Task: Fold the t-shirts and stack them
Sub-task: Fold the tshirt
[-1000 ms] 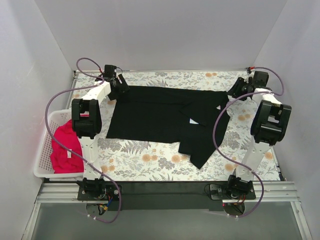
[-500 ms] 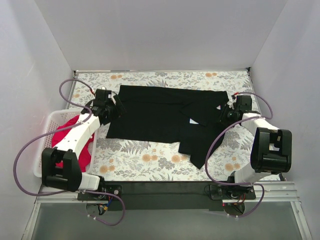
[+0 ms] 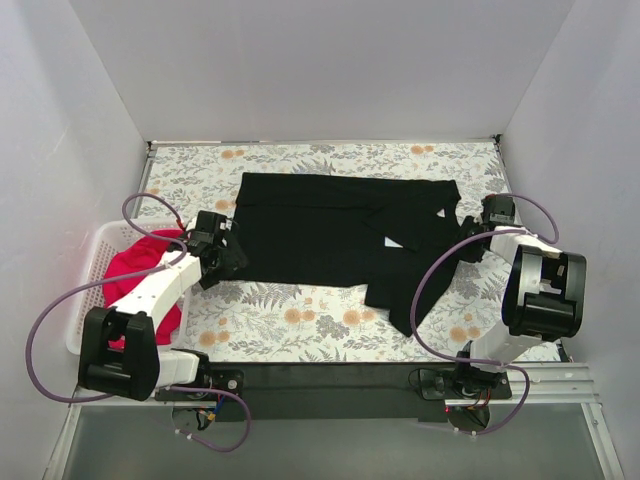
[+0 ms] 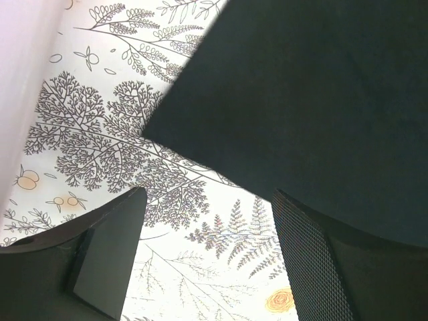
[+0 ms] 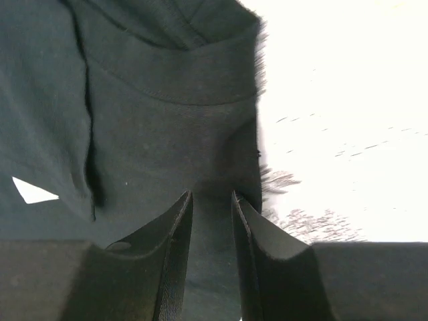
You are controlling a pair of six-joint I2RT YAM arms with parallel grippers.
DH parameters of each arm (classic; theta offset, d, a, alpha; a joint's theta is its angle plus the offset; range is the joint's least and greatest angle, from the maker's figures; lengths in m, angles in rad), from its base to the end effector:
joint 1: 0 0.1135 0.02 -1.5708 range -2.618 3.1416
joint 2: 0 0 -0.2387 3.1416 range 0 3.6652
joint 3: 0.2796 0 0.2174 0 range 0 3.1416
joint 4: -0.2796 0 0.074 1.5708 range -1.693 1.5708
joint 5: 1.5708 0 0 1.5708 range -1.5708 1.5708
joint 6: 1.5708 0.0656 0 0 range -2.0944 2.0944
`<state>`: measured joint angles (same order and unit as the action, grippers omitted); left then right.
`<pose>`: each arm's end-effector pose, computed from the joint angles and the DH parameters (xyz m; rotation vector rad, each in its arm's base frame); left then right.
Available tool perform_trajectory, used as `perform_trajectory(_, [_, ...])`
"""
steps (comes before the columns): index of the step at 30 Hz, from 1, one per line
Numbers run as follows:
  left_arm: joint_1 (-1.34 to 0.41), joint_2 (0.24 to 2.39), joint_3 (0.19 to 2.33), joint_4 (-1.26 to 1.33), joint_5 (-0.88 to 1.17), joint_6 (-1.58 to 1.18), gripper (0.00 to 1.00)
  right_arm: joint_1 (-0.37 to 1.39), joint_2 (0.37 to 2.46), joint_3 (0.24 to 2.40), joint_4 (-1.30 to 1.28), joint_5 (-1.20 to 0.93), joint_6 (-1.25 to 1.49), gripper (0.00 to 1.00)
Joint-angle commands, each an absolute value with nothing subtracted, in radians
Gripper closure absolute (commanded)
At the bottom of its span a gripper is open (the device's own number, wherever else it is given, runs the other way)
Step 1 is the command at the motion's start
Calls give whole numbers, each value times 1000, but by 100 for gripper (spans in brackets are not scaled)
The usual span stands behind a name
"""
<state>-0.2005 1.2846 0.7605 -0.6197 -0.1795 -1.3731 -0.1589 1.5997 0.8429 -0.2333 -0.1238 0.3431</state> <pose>0.2188 -0.0325 0.1638 -1.5405 2.2240 -0.2434 0.2939 -0.0389 0.1360 0.5912 2.4967 0.2288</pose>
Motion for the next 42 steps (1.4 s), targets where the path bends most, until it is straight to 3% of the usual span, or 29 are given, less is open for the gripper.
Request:
perform_trajectory(1, [-196,1304,764,-627,-232,-1411,26,-205,1635,862,-268,-26,336,63])
perform_trajectory(11, [-196,1356,764,-623,-219,-1430,26,-239,1583,887,-290,-32,330,60])
perform_trajectory(15, [-199,1384,767,-620,-203,-1437,29,-171,1482,856,-288,-43,334,44])
perform_trajectory(19, [-215,1405,784,-630,-202,-1440,33,-88,1418,831,-296,-5,334,38])
perform_trajectory(35, [-302,1496,779,-664,-308,-1479,45,81,1220,716,-347,83,288,35])
perform_trajectory(42, [-330,1548,788,-663,-314,-1485,64,83,1207,713,-359,110,284,35])
